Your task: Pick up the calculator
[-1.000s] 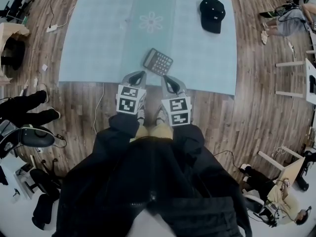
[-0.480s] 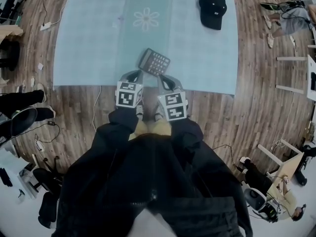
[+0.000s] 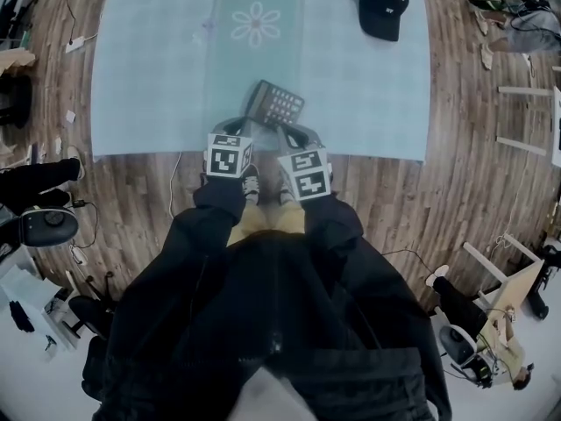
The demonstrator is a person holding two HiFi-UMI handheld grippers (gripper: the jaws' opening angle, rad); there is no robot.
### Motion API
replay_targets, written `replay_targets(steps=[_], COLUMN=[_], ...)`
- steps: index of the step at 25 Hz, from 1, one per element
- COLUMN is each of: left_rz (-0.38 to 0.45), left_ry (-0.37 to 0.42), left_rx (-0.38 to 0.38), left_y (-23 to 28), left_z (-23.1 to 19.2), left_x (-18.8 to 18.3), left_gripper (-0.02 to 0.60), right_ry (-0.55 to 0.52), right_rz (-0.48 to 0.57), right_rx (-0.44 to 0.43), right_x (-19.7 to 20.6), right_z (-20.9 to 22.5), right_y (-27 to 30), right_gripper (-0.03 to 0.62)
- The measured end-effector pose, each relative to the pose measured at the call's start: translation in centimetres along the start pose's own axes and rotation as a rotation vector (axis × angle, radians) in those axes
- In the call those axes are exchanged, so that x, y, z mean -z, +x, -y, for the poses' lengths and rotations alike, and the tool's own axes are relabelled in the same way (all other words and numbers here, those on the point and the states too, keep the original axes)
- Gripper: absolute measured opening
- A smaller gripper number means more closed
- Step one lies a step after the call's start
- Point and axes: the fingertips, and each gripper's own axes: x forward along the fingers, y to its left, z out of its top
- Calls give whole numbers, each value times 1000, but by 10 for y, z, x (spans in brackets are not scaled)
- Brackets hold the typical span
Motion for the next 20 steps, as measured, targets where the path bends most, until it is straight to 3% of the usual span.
replay_targets(steps=[8, 12, 20], left_rz=[-28, -39, -52], left_ry=[-17, -32, -64], left_rx=[9, -3, 66], left_y=[21, 30, 50], left_z=[-12, -17, -12], left_x=[5, 8, 16], left_gripper=[45, 119, 128], right_ry=[11, 17, 40], right_rz=[-12, -13, -39], right_rx=[6, 9, 17], right_x=[12, 16, 31], right_z=[5, 6, 8], right_y=[8, 7, -5], right_gripper=[0, 0, 0])
